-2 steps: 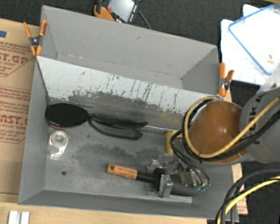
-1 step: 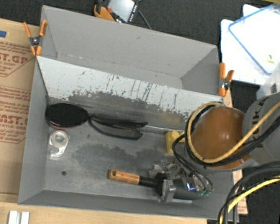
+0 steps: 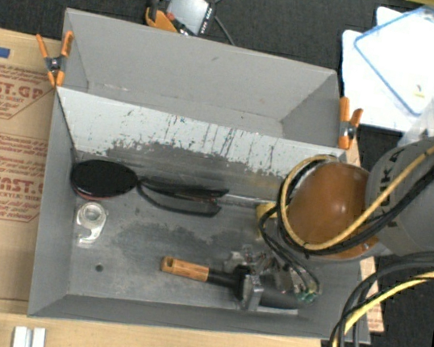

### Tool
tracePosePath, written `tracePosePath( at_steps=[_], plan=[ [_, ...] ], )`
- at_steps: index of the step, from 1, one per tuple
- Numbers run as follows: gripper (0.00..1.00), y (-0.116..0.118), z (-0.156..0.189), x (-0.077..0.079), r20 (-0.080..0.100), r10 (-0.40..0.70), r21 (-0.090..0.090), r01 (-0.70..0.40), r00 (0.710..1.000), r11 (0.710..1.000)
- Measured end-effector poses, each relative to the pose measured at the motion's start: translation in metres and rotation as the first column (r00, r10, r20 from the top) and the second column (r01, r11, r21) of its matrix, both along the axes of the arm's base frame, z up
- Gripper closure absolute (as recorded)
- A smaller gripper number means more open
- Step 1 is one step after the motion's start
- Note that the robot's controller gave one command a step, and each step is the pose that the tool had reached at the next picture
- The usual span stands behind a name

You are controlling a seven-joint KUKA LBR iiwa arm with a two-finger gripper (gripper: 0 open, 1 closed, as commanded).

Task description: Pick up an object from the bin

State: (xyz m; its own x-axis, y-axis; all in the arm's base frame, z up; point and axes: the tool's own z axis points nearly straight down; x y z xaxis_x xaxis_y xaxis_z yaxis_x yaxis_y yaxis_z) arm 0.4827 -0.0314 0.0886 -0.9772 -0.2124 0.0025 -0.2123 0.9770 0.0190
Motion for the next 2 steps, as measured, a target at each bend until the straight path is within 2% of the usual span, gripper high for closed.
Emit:
tracePosePath(
  at_steps=[1, 2],
  plan=[
    [1.0, 0.0, 0.0, 0.0, 0.0, -0.001, 0.0, 0.001, 1.0, 1.0],
    [1.0, -0.011, -0.002, 0.009, 0.0, -0.023, 0.0, 0.023, 1.0, 1.0]
  ],
)
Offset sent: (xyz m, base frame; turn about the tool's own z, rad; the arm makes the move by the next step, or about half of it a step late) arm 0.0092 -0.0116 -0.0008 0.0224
